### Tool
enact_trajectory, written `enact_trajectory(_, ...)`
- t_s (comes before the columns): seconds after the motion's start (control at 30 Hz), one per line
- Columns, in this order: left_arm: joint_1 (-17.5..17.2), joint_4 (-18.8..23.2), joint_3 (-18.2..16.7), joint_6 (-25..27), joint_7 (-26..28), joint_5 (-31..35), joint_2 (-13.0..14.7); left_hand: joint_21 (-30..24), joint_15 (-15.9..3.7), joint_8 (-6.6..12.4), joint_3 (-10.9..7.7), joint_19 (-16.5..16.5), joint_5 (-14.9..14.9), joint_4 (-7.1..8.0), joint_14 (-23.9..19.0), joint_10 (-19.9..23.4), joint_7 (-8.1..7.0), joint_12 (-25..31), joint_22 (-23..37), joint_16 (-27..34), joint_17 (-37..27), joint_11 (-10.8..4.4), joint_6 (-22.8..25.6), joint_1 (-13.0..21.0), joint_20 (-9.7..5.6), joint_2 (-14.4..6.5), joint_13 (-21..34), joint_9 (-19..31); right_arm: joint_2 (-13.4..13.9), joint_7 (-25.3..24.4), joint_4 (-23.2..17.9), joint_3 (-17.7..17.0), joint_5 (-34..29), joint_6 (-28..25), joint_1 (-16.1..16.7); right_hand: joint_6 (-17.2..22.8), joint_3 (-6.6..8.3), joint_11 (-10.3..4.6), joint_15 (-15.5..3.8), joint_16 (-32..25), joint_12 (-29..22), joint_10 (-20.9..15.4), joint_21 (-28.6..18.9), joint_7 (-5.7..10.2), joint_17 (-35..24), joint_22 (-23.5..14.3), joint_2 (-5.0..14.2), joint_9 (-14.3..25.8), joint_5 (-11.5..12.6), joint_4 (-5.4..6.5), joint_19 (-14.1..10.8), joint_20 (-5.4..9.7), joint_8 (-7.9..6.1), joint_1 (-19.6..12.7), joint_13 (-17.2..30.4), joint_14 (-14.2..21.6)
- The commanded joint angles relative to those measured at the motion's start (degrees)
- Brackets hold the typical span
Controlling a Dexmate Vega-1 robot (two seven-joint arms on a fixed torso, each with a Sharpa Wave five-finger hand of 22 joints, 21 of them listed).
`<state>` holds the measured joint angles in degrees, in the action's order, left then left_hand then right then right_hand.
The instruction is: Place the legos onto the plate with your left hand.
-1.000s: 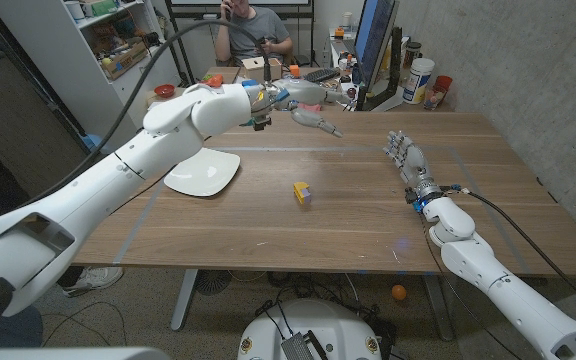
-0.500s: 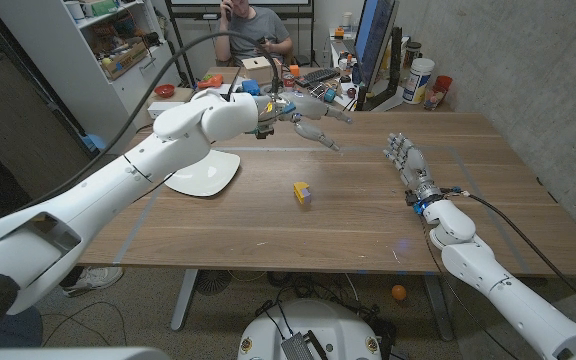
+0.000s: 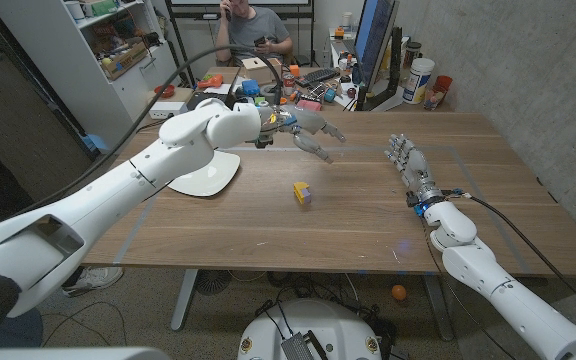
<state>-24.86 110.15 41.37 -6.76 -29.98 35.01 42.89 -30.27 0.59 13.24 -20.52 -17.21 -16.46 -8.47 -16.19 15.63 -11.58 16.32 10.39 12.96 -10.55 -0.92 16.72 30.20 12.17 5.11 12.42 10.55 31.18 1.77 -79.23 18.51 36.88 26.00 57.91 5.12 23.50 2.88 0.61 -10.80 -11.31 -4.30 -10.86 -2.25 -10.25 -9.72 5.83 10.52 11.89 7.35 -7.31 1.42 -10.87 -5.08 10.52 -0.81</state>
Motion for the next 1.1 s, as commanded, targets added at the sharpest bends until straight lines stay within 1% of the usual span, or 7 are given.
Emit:
enact_trajectory(0.03,-0.66,0.20,0.42,1.37,-1.35,2.43,0.92,0.24,-0.03,0.55,0.10,-0.90,-0.53,0.03,-1.10,0.90,0.13,0.54,0.03,0.38,-0.32,-0.03,1.51,1.09,-0.06,0.19,0.41,0.27,-0.17,-0.33,0.17,0.10,-0.27,-0.23,-0.14,0.52,-0.06,0.09,0.27,-0.01,0.18,-0.52,-0.38,-0.28,-0.13,-0.24,0.48,0.11,0.25,-0.14,-0.12,-0.22,-0.17,0.40,0.22,-0.04)
enact_trajectory(0.27,-1.10,-1.02,0.23,2.09,-1.57,2.03,1.09,0.25,0.39,0.15,-0.08,-1.81,-0.77,0.05,-1.06,0.41,0.33,0.27,0.04,0.21,-0.40,0.47,1.28,2.07,-0.09,-0.31,0.64,0.30,-0.33,-0.35,0.56,0.22,-0.31,-0.38,-0.45,0.48,-0.07,-0.11,0.14,0.02,0.20,-0.51,-0.37,-0.16,-0.12,-0.24,0.48,0.11,0.26,-0.15,-0.06,-0.09,-0.14,0.42,0.22,-0.05)
enact_trajectory(0.37,-1.20,-1.59,0.32,2.19,-1.61,1.78,1.11,0.23,0.59,-0.05,-0.21,-2.21,-0.90,0.12,-1.01,0.06,0.47,0.11,0.05,0.14,-0.46,0.75,1.08,2.45,-0.11,-0.68,0.73,0.32,-0.44,-0.22,0.87,0.34,-0.31,-0.48,-0.71,0.52,-0.08,0.10,0.28,0.01,0.18,-0.57,-0.40,-0.26,-0.12,-0.24,0.47,0.11,0.27,-0.16,-0.13,-0.24,-0.15,0.43,0.22,0.00)
enact_trajectory(0.6,-1.20,-3.63,0.81,2.05,-1.33,1.02,0.82,0.28,0.79,-0.20,-0.19,-2.79,-1.03,0.29,-1.15,-0.15,0.91,-0.01,0.05,0.11,-0.54,0.88,1.21,2.81,-0.09,-0.96,0.88,0.36,-0.85,0.08,1.81,0.68,-0.37,-0.53,-1.42,0.52,-0.10,-0.02,0.32,0.01,0.21,-0.54,-0.40,-0.23,-0.12,-0.24,0.46,0.11,0.27,-0.16,-0.12,-0.29,-0.14,0.47,0.22,0.02)
enact_trajectory(0.83,-0.34,-6.49,2.42,0.97,-1.70,0.71,-0.04,0.38,0.67,-0.35,0.08,-3.12,-1.07,0.45,-1.30,-0.08,0.92,-0.01,0.05,0.10,-0.60,0.77,1.26,2.82,-0.10,-0.81,1.02,0.38,-1.23,0.27,2.70,0.93,-0.39,-0.60,-2.13,0.52,-0.11,-0.04,0.37,0.01,0.20,-0.58,-0.39,-0.21,-0.12,-0.24,0.45,0.11,0.28,-0.16,-0.10,-0.28,-0.13,0.49,0.22,0.05)
enact_trajectory(0.93,0.10,-7.37,3.07,0.43,-1.70,0.96,-0.37,0.37,0.54,-0.39,0.23,-3.52,-1.08,0.39,-1.37,-0.09,0.73,-0.04,0.04,0.06,-0.59,0.70,1.42,3.03,-0.40,-0.58,1.10,0.38,-1.36,0.33,3.05,0.99,-0.38,-0.63,-2.41,0.50,-0.12,-0.07,0.33,0.02,0.22,-0.54,-0.39,-0.19,-0.12,-0.24,0.44,0.11,0.28,-0.17,-0.09,-0.22,-0.13,0.50,0.22,0.04)
enact_trajectory(1.1,0.50,-8.69,3.91,-0.21,-1.20,1.41,-0.95,0.51,0.55,-0.50,0.01,-3.65,-1.17,0.26,-1.39,-0.17,0.76,-0.10,0.04,-0.01,-0.60,0.65,1.46,3.81,-0.58,-0.97,1.22,0.39,-1.63,0.55,3.76,1.11,-0.23,-0.65,-2.78,0.47,-0.13,0.02,0.39,0.03,0.22,-0.55,-0.40,-0.17,-0.12,-0.24,0.43,0.11,0.28,-0.17,-0.10,-0.23,-0.11,0.52,0.23,0.03)
